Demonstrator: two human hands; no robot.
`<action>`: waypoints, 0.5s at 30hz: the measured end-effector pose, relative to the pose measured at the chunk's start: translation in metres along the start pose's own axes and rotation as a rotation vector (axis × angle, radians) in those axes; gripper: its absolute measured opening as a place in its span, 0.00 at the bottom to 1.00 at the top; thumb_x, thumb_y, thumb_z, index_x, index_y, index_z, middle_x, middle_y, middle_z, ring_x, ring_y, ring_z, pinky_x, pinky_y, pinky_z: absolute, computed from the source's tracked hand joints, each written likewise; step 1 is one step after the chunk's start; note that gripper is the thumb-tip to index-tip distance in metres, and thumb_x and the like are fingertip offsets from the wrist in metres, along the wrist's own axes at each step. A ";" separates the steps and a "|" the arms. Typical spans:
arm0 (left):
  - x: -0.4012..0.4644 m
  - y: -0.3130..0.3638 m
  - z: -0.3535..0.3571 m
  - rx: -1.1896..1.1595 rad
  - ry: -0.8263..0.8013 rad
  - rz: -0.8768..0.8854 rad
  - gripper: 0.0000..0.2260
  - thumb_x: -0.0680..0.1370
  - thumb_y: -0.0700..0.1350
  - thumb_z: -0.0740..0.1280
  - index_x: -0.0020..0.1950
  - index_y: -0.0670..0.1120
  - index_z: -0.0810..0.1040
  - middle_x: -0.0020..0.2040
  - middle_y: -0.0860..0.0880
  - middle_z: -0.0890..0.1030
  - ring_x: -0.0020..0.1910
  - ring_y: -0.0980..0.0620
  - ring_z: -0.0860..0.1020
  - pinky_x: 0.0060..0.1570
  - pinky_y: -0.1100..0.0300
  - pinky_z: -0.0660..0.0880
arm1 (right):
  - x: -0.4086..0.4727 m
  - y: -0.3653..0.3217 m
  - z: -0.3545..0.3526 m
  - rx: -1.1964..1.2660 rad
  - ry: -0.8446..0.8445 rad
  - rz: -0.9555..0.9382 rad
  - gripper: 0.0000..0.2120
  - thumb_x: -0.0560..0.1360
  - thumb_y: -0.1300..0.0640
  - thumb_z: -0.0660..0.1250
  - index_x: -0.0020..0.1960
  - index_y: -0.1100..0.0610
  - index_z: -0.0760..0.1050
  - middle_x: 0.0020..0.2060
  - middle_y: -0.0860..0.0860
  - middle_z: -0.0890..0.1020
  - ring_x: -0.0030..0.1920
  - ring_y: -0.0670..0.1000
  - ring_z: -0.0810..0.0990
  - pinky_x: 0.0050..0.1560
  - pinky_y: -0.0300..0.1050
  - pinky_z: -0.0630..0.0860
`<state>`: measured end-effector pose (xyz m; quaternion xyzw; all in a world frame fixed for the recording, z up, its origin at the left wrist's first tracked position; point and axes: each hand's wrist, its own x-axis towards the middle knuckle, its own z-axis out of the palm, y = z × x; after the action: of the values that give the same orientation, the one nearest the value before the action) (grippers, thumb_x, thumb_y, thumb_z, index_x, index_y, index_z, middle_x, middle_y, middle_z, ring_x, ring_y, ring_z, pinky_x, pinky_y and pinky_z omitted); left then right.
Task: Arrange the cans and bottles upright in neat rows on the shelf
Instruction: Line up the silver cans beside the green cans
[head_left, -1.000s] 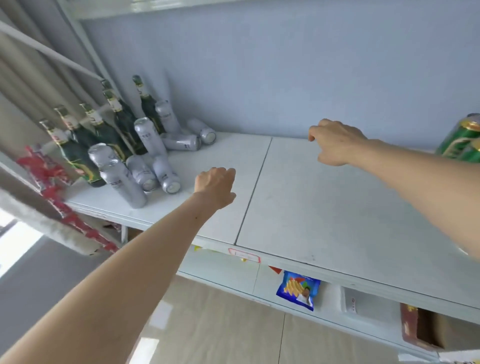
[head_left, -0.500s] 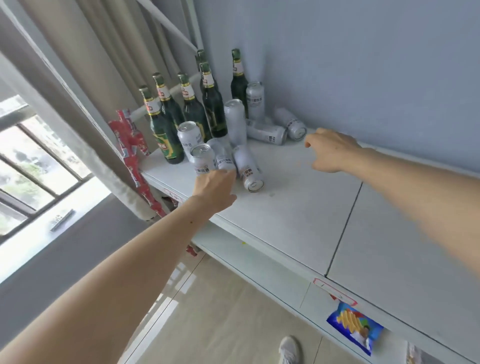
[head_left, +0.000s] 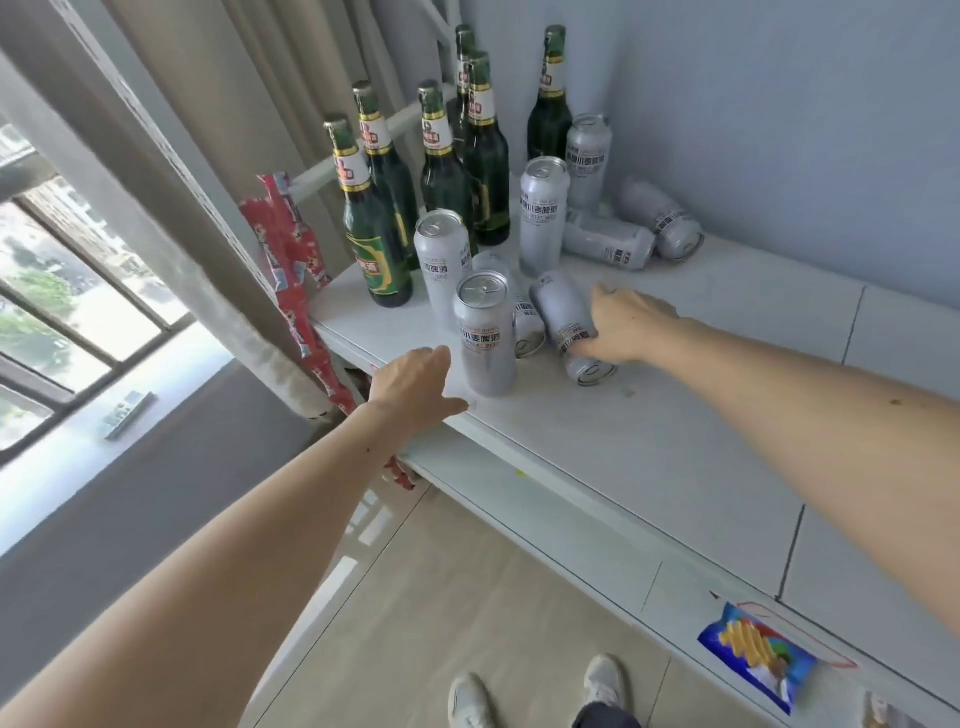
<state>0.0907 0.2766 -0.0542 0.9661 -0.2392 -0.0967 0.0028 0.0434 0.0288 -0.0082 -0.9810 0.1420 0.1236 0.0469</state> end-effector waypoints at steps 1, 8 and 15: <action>0.005 -0.003 0.000 -0.019 -0.008 0.001 0.26 0.72 0.60 0.71 0.60 0.45 0.70 0.55 0.47 0.78 0.52 0.46 0.78 0.43 0.53 0.75 | 0.002 -0.004 0.004 0.024 -0.013 0.033 0.34 0.70 0.39 0.70 0.65 0.60 0.64 0.62 0.60 0.75 0.61 0.61 0.76 0.47 0.49 0.69; 0.033 -0.014 -0.001 -0.139 -0.037 0.033 0.37 0.66 0.65 0.74 0.65 0.46 0.66 0.59 0.49 0.78 0.56 0.46 0.77 0.48 0.50 0.76 | 0.009 -0.021 0.021 0.131 -0.069 0.158 0.37 0.66 0.41 0.74 0.65 0.58 0.64 0.58 0.58 0.77 0.58 0.60 0.78 0.45 0.46 0.70; 0.045 -0.011 0.012 -0.403 -0.089 0.088 0.39 0.61 0.58 0.80 0.67 0.49 0.69 0.61 0.51 0.78 0.62 0.47 0.75 0.57 0.52 0.74 | 0.018 -0.025 0.030 0.198 -0.076 0.208 0.37 0.63 0.43 0.76 0.61 0.59 0.63 0.57 0.59 0.77 0.56 0.60 0.79 0.42 0.46 0.70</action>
<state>0.1327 0.2658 -0.0746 0.9295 -0.2568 -0.1850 0.1895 0.0600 0.0517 -0.0404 -0.9462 0.2524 0.1503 0.1359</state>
